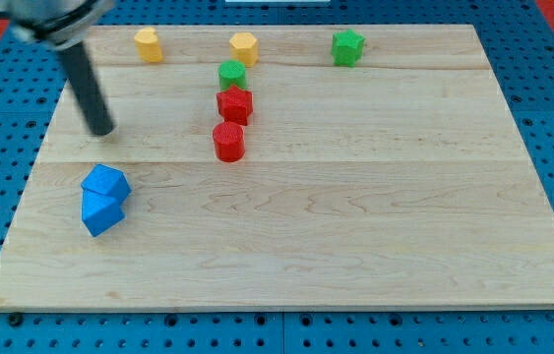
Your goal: Move the blue blocks vertically below the red circle
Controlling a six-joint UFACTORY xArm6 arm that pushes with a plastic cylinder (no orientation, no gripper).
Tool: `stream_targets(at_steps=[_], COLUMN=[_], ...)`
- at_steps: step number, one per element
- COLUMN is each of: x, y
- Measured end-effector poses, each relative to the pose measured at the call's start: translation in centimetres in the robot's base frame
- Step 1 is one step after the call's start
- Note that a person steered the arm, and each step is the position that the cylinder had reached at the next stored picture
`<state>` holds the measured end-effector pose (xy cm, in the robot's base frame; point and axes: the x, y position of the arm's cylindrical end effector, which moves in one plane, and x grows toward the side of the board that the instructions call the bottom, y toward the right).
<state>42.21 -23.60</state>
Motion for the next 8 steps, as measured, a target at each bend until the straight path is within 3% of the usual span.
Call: stream_targets(at_steps=[1,3,5,7,8], x=[6.1,7.1,9.8,9.0,12.7], y=[0.5,11.4,11.5,16.0,16.0])
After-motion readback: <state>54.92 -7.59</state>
